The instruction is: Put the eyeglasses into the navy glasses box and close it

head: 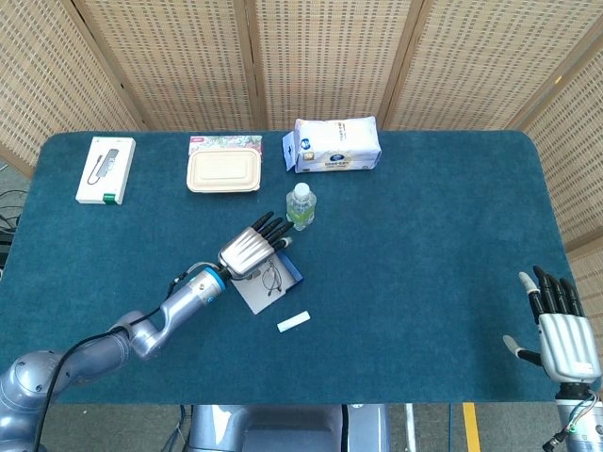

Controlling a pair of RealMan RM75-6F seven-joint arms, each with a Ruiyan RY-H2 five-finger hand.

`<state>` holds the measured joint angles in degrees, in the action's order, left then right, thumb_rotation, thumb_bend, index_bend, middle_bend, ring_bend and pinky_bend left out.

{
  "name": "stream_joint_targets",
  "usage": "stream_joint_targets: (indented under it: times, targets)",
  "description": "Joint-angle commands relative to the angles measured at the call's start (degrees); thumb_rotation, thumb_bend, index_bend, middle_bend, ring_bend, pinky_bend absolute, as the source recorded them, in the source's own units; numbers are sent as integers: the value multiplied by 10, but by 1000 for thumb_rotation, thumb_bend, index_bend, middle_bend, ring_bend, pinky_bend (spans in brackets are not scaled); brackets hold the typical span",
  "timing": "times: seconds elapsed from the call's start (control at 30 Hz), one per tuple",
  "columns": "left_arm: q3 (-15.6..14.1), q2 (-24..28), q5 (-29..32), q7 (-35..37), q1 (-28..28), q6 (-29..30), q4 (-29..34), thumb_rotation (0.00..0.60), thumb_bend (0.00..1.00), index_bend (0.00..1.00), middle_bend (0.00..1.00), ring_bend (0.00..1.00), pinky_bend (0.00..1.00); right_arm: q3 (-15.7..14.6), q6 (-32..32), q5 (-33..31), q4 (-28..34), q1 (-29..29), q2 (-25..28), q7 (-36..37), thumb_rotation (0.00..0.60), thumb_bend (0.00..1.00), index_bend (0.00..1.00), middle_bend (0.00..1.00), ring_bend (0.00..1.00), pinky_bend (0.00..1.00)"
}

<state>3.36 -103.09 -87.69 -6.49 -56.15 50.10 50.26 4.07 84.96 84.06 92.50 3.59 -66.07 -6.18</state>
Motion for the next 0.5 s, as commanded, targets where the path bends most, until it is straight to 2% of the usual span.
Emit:
stream_joint_targets:
  times: [0.03,0.2,0.5]
  targets:
    - [-3,11,-8,10,5,16,12,600,211,0,0,0,0,0,0,0,0,0,0,0,600,208,3,0,0,0]
    - [-18,46,-35,34,22,64,40,600,210,0,0,0,0,0,0,-1,1,0,0,0,600,208,7,0,0,0]
    - [-32,56,-48,39,36,83,57,600,128,0,0,0,0,0,-1,1,4,0,1,-3,600,208,9,0,0,0]
